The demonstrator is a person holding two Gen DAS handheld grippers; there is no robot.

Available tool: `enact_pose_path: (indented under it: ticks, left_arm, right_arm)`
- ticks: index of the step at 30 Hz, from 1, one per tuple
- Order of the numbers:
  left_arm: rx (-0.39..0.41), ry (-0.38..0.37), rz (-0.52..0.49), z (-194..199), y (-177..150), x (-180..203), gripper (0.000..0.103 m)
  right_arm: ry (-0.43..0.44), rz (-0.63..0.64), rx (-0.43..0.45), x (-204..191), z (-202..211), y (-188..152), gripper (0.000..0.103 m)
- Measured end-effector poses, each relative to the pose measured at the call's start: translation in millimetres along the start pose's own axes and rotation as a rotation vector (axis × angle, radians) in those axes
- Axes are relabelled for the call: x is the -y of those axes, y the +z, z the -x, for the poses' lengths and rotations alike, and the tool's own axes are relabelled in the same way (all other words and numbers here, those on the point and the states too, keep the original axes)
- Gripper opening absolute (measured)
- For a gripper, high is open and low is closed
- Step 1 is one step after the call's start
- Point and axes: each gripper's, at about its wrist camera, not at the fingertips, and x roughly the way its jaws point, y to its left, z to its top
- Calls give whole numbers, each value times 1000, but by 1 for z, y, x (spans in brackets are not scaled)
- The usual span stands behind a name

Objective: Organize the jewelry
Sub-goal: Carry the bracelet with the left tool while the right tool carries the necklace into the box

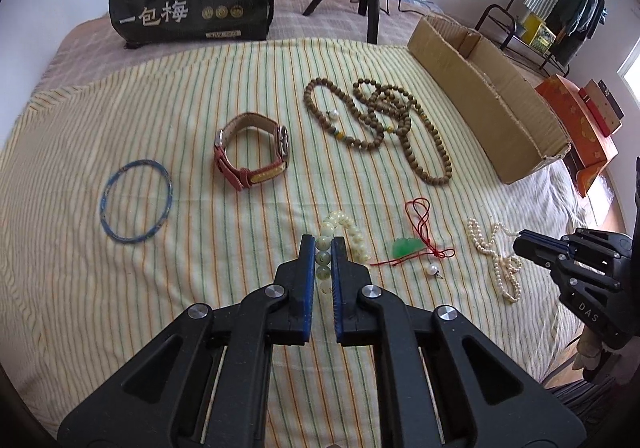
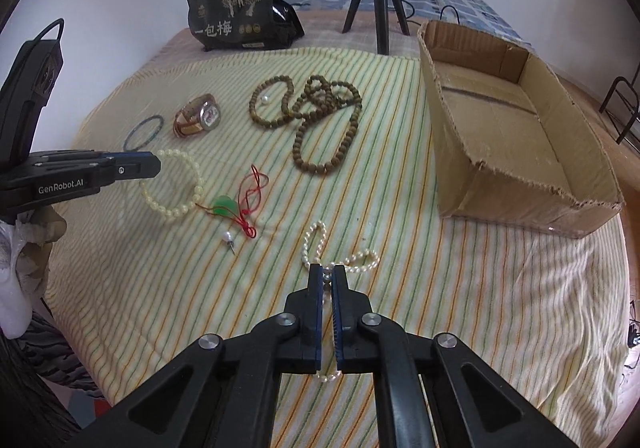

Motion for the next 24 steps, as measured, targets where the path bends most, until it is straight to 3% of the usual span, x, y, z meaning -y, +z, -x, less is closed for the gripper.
enact_pose_path:
  ticks: [12,24]
  left_arm:
    - [78,-18,13,28,11,1,5]
    - [164,-69,-13,58,29,31,5]
  right_arm:
    - [14,-40,153,8,48,28,1]
    - [26,-40,331,1,102,69,1]
